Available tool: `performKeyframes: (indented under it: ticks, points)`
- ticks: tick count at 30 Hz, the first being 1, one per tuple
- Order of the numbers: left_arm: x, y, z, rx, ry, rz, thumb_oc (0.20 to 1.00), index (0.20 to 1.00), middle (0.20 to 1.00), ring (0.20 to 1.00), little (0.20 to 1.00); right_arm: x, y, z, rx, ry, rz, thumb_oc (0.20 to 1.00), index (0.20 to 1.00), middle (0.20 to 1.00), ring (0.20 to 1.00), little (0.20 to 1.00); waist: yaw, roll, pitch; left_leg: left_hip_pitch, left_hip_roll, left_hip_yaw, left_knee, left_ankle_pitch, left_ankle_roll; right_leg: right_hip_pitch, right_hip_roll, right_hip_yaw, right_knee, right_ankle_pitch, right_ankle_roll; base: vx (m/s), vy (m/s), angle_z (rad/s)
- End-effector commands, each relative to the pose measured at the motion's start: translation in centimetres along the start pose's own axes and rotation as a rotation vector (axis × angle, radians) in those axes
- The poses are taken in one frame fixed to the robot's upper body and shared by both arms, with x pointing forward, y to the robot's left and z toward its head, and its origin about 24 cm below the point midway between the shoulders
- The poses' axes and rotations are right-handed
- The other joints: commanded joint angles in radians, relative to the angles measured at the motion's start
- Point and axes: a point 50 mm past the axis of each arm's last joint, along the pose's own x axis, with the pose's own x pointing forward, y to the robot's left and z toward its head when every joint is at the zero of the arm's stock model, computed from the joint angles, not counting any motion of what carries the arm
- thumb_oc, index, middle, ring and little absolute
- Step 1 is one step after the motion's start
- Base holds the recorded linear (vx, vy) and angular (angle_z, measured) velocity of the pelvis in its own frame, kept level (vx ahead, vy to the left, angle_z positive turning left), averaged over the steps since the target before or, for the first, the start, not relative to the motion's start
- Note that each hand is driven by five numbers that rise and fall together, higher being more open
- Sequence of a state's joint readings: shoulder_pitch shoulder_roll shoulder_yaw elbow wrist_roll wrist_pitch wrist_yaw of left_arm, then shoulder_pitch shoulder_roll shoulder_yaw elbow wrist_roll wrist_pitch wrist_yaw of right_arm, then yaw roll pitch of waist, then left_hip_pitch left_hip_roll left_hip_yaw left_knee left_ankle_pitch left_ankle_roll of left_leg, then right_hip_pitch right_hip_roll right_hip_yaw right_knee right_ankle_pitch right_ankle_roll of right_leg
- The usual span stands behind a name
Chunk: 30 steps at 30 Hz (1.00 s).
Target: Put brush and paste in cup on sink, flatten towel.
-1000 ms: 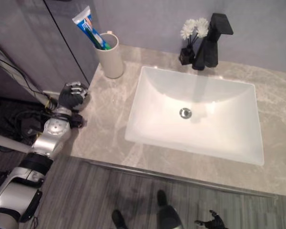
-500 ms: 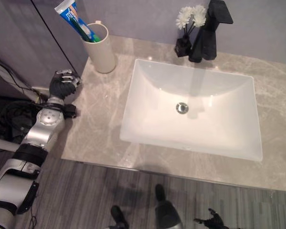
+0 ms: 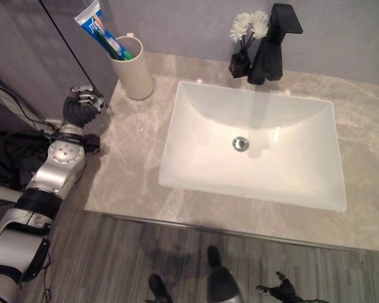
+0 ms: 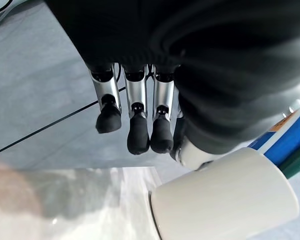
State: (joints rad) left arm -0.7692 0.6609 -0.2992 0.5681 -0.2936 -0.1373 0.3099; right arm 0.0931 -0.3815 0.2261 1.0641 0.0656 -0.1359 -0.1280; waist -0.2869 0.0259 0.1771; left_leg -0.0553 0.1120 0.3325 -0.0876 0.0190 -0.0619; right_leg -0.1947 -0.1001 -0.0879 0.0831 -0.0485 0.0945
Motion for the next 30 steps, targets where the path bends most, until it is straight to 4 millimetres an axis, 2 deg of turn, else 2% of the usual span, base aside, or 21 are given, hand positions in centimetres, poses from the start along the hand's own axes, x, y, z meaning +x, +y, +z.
performKeyframes:
  ticks: [1, 13, 20, 30]
  points:
    - [2.3, 2.0, 4.5, 0.001, -0.171, 0.096, 0.2, 0.2, 0.2, 0.2, 0.2, -0.5, -2.3, -1.9, -0.02, 0.046, -0.061, 1.0, 1.0, 1.0, 1.0, 1.0, -0.007, 0.022, -0.054, 0.08, 0.032, -0.023, 0.0, 0.002, -0.059, -0.075, 0.073, 0.077, -0.004, 0.083, 0.0, -0.02, -0.005, 0.03]
    - [2.9, 0.6, 4.9, -0.099, -0.155, 0.067, 0.2, 0.2, 0.2, 0.2, 0.2, -0.3, -2.6, -1.2, -0.021, 0.028, -0.073, 1.0, 1.0, 1.0, 1.0, 1.0, -0.024, 0.04, -0.026, 0.052, 0.037, -0.021, 0.0, 0.015, -0.066, -0.114, 0.075, 0.078, 0.01, 0.083, -0.004, -0.01, -0.004, 0.01]
    - [3.4, 0.5, 5.3, -0.088, -0.154, 0.079, 0.2, 0.2, 0.2, 0.2, 0.2, 0.0, -2.6, -0.3, -0.015, -0.005, -0.081, 1.0, 1.0, 1.0, 1.0, 1.0, -0.032, 0.043, -0.015, 0.032, 0.04, -0.013, 0.0, 0.023, -0.07, -0.144, 0.084, 0.089, 0.021, 0.085, -0.007, -0.01, -0.008, -0.04]
    - [3.9, 0.6, 5.4, -0.046, -0.136, 0.09, 0.2, 0.2, 0.2, 0.2, 0.2, 0.0, -3.0, -0.1, 0.003, -0.013, -0.103, 1.0, 1.0, 1.0, 1.0, 1.0, -0.036, 0.051, 0.001, 0.019, 0.04, -0.014, 0.0, 0.029, -0.072, -0.166, 0.087, 0.092, 0.033, 0.08, -0.009, 0.0, -0.005, -0.03]
